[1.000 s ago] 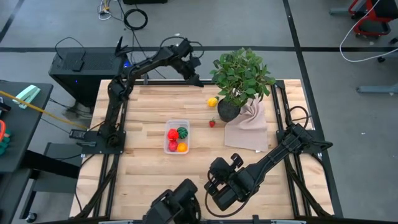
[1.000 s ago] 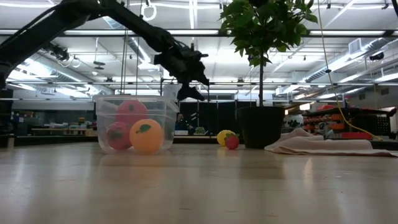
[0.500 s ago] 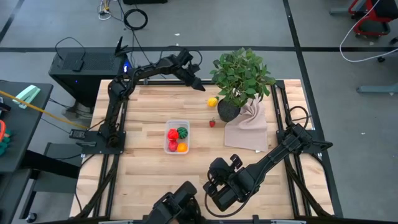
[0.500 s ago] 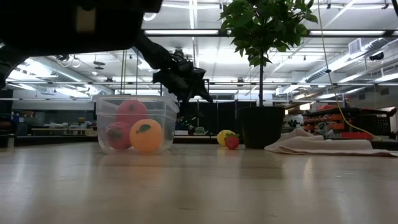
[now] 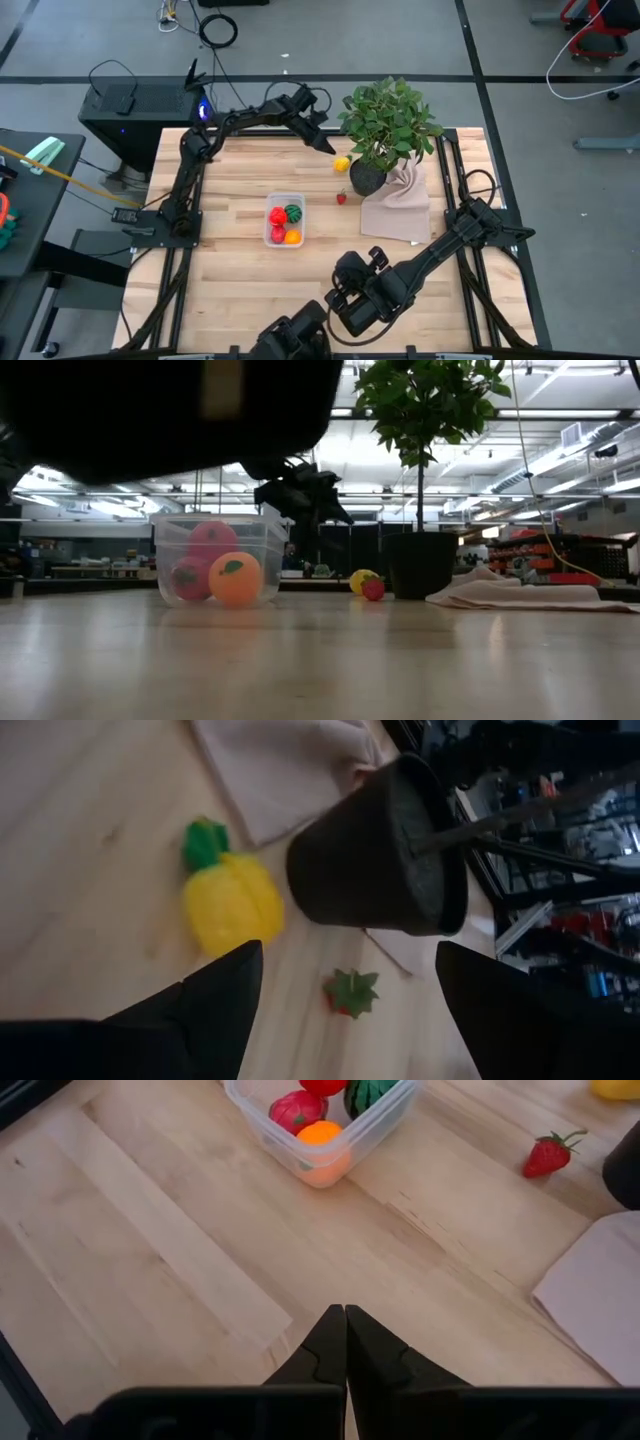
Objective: Pick and placing Produce into tupperware
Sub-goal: Adjust the flower pot
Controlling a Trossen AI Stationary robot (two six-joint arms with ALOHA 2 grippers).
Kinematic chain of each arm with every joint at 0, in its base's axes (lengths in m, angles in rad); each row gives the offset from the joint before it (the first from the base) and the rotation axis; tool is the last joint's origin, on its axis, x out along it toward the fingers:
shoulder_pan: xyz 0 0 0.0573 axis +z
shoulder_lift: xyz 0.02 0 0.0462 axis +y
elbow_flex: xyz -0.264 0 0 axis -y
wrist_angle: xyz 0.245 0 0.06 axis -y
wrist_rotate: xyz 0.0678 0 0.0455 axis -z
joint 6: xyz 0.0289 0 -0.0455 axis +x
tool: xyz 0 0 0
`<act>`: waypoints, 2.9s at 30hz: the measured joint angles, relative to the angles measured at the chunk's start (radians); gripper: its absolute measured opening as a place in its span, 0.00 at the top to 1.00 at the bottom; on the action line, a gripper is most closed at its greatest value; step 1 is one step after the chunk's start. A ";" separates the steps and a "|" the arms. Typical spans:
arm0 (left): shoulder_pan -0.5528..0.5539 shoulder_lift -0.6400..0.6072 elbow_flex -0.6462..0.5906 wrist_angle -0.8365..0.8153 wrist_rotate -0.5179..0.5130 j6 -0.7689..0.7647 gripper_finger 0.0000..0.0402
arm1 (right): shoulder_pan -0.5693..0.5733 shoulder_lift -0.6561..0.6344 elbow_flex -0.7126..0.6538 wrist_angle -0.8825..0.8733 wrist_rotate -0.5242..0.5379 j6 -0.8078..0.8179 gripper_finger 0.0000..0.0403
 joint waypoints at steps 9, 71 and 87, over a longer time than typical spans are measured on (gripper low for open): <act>-0.002 0.000 0.000 0.045 -0.033 -0.165 0.24 | -0.004 0.000 0.000 0.008 0.000 -0.002 0.98; -0.098 -0.507 -0.627 0.383 -0.669 0.017 0.57 | 0.023 -0.001 0.000 0.036 0.056 -0.033 0.98; -0.109 -0.468 -0.589 0.346 -0.617 0.026 0.35 | 0.008 -0.001 0.000 0.067 0.050 -0.056 0.98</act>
